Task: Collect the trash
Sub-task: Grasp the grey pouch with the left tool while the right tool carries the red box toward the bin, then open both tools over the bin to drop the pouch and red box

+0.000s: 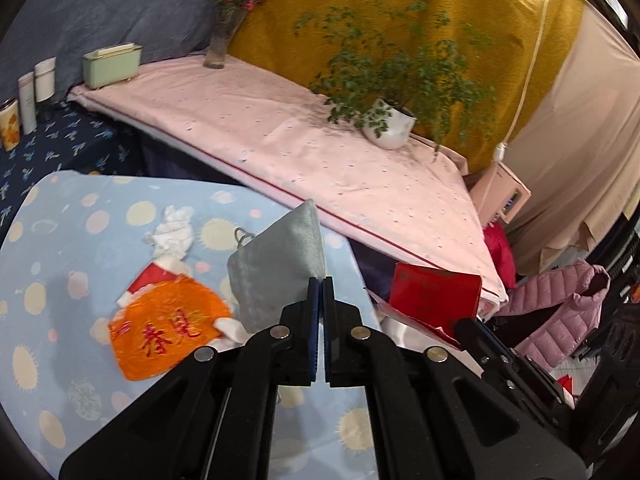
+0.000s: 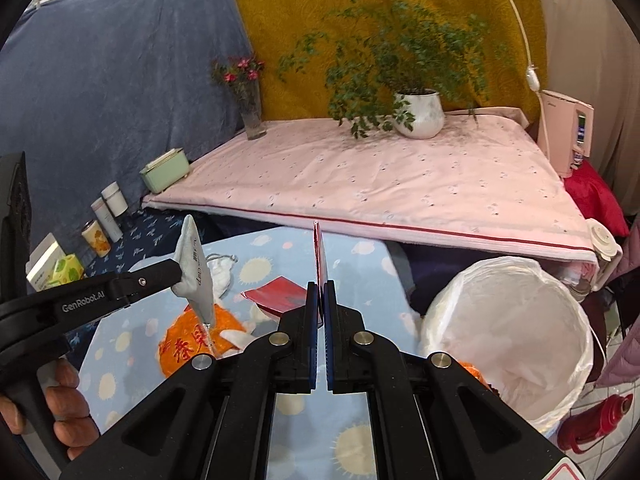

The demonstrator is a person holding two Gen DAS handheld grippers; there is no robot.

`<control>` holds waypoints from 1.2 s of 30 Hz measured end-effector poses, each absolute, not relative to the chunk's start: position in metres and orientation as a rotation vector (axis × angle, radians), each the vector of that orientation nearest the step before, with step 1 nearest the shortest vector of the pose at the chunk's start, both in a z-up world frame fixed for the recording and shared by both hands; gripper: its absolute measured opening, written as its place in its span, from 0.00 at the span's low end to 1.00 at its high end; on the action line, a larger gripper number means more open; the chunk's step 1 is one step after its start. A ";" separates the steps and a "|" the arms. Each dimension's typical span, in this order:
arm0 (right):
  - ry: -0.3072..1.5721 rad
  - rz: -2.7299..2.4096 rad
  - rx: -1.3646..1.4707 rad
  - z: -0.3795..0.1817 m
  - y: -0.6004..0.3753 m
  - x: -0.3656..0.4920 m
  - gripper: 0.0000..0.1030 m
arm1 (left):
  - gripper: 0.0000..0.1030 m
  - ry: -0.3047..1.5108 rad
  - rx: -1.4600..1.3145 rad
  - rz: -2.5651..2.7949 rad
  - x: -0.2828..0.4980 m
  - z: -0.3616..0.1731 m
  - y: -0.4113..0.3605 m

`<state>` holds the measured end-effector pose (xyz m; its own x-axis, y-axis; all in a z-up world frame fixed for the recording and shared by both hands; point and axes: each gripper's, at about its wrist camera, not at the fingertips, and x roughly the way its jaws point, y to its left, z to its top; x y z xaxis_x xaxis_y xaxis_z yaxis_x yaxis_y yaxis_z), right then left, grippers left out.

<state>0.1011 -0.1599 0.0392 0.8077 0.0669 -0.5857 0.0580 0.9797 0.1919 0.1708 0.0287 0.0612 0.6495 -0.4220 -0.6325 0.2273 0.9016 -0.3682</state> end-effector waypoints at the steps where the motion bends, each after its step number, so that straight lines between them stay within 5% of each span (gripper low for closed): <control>1: 0.628 -0.006 0.210 0.040 -0.165 0.099 0.03 | 0.01 0.781 -0.260 -0.391 0.170 0.064 0.021; 27: 0.637 -0.274 0.339 0.010 -0.308 0.047 0.03 | 0.03 0.837 -0.141 -0.726 0.151 0.061 -0.167; 29: 0.639 -0.284 0.342 0.008 -0.311 0.046 0.07 | 0.10 0.839 -0.147 -0.730 0.151 0.059 -0.172; 31: 0.643 -0.290 0.343 0.005 -0.314 0.046 0.11 | 0.43 0.842 -0.133 -0.698 0.151 0.056 -0.173; 32: 0.646 -0.291 0.343 0.004 -0.315 0.046 0.12 | 0.52 0.836 -0.128 -0.665 0.151 0.055 -0.172; 36: 0.647 -0.295 0.349 0.003 -0.315 0.047 0.16 | 0.52 0.843 -0.115 -0.631 0.154 0.049 -0.169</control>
<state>0.0467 -0.3149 0.0028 0.7603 -0.1579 -0.6301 0.3719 0.9011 0.2229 0.1540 -0.1694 0.0494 0.4959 -0.5637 -0.6605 0.4752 0.8128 -0.3369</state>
